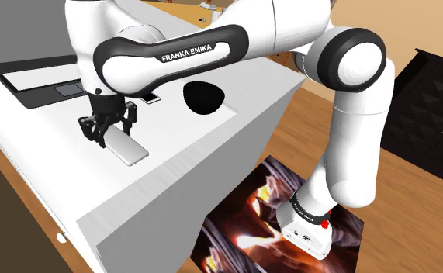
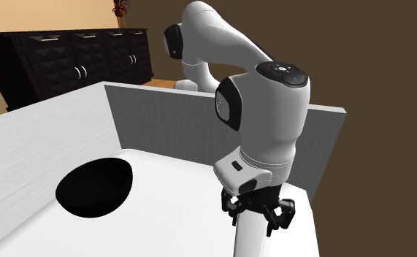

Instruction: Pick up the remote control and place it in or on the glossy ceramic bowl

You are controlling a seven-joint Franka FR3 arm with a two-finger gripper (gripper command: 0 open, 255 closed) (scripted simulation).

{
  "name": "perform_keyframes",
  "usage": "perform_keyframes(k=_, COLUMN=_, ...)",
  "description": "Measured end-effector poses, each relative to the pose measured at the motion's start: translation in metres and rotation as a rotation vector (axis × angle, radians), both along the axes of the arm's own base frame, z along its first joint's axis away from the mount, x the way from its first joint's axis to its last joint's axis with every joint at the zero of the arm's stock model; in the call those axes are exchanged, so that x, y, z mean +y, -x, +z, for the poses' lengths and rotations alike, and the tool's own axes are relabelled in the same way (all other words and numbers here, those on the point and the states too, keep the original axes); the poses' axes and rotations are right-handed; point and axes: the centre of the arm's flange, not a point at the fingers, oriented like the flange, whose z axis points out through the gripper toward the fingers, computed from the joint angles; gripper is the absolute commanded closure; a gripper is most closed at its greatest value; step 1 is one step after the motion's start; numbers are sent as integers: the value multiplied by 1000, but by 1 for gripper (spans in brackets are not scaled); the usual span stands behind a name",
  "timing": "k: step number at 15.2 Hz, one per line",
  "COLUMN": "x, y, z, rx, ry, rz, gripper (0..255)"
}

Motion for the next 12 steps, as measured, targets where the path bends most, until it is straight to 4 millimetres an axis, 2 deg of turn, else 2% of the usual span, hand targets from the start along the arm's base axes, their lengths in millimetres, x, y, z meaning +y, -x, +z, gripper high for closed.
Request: perform_keyframes(k=12, x=0, y=-1, z=63, rx=0, ry=0, rz=0, gripper=255)
